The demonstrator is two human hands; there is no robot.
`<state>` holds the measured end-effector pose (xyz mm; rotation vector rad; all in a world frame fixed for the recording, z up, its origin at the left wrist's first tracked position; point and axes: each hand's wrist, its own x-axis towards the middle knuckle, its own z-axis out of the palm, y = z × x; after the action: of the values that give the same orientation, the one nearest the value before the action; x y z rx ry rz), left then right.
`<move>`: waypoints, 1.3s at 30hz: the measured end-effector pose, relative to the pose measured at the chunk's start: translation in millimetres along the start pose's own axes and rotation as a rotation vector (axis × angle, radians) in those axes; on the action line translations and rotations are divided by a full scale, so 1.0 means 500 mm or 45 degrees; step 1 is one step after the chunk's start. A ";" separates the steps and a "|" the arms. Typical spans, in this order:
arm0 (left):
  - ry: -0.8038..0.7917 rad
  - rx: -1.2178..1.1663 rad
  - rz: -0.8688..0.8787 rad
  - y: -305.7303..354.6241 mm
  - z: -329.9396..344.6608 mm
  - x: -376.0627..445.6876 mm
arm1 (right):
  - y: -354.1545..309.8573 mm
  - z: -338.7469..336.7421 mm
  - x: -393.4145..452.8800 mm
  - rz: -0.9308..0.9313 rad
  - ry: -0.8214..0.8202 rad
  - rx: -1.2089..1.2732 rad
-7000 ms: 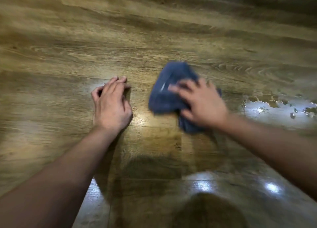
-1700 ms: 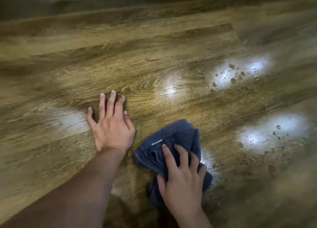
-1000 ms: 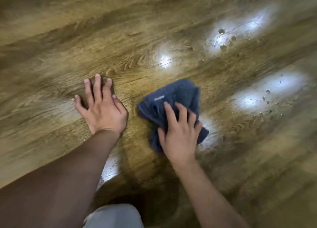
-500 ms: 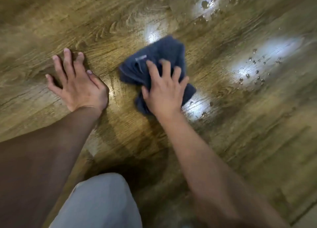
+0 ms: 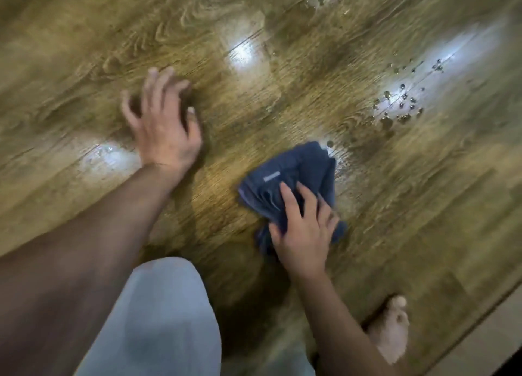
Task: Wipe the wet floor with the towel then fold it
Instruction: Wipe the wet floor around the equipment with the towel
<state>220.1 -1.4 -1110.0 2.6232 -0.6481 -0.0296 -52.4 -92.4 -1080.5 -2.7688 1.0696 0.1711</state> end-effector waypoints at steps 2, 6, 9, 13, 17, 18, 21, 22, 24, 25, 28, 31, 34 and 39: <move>-0.043 -0.109 0.092 0.077 0.024 -0.014 | 0.050 0.004 -0.096 0.092 -0.017 -0.006; -0.210 0.145 -0.022 0.135 0.074 -0.056 | 0.078 0.004 -0.136 0.299 -0.007 0.022; -0.181 0.210 0.006 0.124 0.084 -0.050 | 0.038 0.008 -0.079 0.469 0.042 0.060; -0.160 0.229 0.022 0.134 0.086 -0.051 | -0.018 -0.011 0.093 0.600 0.117 0.046; -0.164 0.242 0.016 0.134 0.084 -0.053 | -0.066 -0.036 0.331 0.392 0.170 0.007; -0.160 0.241 0.014 0.134 0.084 -0.054 | -0.074 -0.040 0.374 0.322 0.173 -0.022; -0.148 0.220 0.015 0.136 0.081 -0.051 | -0.081 -0.049 0.419 0.202 0.152 -0.075; -0.149 0.216 0.013 0.137 0.079 -0.051 | -0.077 -0.051 0.404 0.173 0.141 -0.064; -0.155 0.216 0.013 0.137 0.078 -0.050 | -0.066 -0.047 0.339 0.075 0.116 -0.030; -0.163 0.216 0.011 0.136 0.077 -0.051 | -0.063 -0.040 0.293 0.030 0.091 -0.010; -0.183 0.198 -0.004 0.136 0.078 -0.051 | -0.050 -0.012 0.134 0.060 -0.002 0.053; -0.158 0.207 -0.005 0.141 0.078 -0.048 | -0.034 0.005 0.007 0.162 -0.031 0.031; -0.154 0.205 0.062 0.147 0.073 -0.047 | -0.011 0.008 -0.033 0.120 -0.044 -0.008; -0.130 -0.093 0.263 0.226 0.107 -0.030 | 0.078 -0.006 0.075 0.094 0.045 0.012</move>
<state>150.6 -106.4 -1112.4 2.4850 -0.9326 -0.1233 -51.1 -146.0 -1088.1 -2.7359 1.1787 0.1260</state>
